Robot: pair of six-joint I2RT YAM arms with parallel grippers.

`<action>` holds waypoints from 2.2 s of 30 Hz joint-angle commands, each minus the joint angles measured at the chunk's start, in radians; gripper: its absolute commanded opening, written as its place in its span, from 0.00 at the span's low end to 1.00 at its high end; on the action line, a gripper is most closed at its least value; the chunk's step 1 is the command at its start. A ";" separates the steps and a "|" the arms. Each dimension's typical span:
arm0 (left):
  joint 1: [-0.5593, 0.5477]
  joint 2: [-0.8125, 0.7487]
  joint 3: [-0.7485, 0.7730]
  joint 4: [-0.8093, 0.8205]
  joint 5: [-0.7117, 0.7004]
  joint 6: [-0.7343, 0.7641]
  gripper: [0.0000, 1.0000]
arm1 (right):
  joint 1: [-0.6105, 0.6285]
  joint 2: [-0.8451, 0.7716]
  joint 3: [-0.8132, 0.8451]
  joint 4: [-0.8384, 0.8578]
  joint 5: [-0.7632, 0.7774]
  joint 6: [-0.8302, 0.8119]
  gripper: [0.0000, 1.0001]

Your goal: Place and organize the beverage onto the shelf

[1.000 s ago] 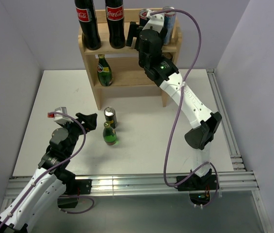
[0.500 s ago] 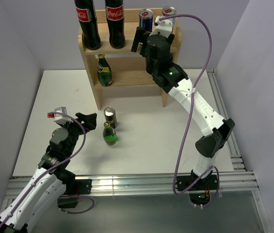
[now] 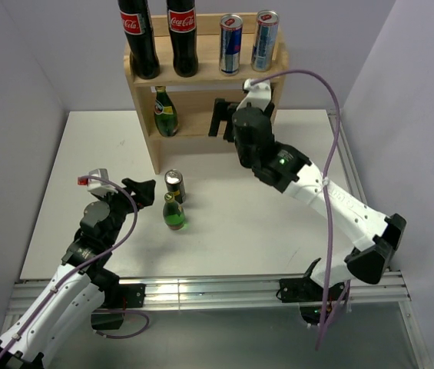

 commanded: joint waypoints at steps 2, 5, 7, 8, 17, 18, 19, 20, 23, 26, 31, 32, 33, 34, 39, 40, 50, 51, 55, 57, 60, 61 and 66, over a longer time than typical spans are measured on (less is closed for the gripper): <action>-0.006 -0.002 -0.008 0.057 0.086 -0.009 0.99 | 0.076 -0.159 -0.142 -0.007 0.075 0.071 1.00; -0.012 0.001 -0.020 0.080 0.164 -0.012 0.99 | 0.098 -0.255 -0.256 -0.015 0.092 0.117 1.00; -0.021 0.007 -0.031 0.099 0.228 -0.006 0.99 | 0.098 -0.317 -0.310 -0.021 0.105 0.140 1.00; -0.026 0.007 -0.031 0.094 0.235 -0.009 0.99 | 0.098 -0.337 -0.357 -0.032 0.111 0.162 1.00; -0.130 -0.098 -0.070 0.093 0.291 0.033 0.99 | 0.098 -0.492 -0.557 -0.062 0.132 0.241 1.00; -0.137 -0.088 -0.070 0.094 0.293 0.034 0.99 | 0.098 -0.500 -0.566 -0.065 0.135 0.248 1.00; -0.151 -0.079 -0.070 0.099 0.291 0.036 0.99 | 0.098 -0.512 -0.574 -0.065 0.135 0.252 1.00; -0.160 -0.062 -0.070 0.100 0.285 0.040 0.99 | 0.096 -0.520 -0.588 -0.067 0.135 0.258 1.00; -0.202 -0.001 -0.073 0.113 0.267 0.045 0.99 | 0.098 -0.549 -0.615 -0.067 0.140 0.268 1.00; -0.254 0.110 -0.056 0.079 0.048 -0.011 0.99 | 0.098 -0.578 -0.643 -0.072 0.140 0.277 1.00; -0.376 0.298 -0.088 0.174 -0.248 -0.084 0.99 | 0.095 -0.626 -0.680 -0.087 0.135 0.292 1.00; -0.391 0.327 -0.092 0.192 -0.279 -0.099 0.99 | 0.096 -0.634 -0.681 -0.093 0.132 0.294 1.00; -0.403 0.359 -0.094 0.217 -0.308 -0.108 0.99 | 0.096 -0.647 -0.684 -0.101 0.132 0.297 1.00; -0.427 0.431 -0.105 0.264 -0.349 -0.127 0.99 | 0.096 -0.655 -0.693 -0.111 0.135 0.300 1.00; -0.504 0.663 -0.119 0.425 -0.463 -0.164 0.99 | 0.096 -0.719 -0.735 -0.128 0.146 0.303 1.00; -0.521 0.732 -0.125 0.491 -0.506 -0.177 0.99 | 0.096 -0.726 -0.747 -0.134 0.151 0.307 1.00; -0.585 1.015 -0.102 0.660 -0.618 -0.197 0.95 | 0.095 -0.761 -0.796 -0.139 0.152 0.321 1.00; -0.590 1.021 -0.097 0.659 -0.638 -0.199 0.92 | 0.093 -0.759 -0.801 -0.138 0.151 0.323 1.00; -0.601 1.021 -0.103 0.670 -0.675 -0.185 0.79 | 0.091 -0.752 -0.816 -0.124 0.138 0.329 1.00; -0.607 1.018 -0.105 0.662 -0.692 -0.190 0.72 | 0.093 -0.746 -0.821 -0.121 0.134 0.332 1.00; -0.618 1.022 -0.093 0.641 -0.713 -0.193 0.66 | 0.093 -0.740 -0.830 -0.110 0.129 0.335 1.00; -0.621 1.025 -0.088 0.631 -0.724 -0.193 0.58 | 0.093 -0.740 -0.832 -0.108 0.126 0.335 1.00; -0.638 1.047 -0.045 0.552 -0.767 -0.219 0.10 | 0.093 -0.730 -0.830 -0.111 0.123 0.335 1.00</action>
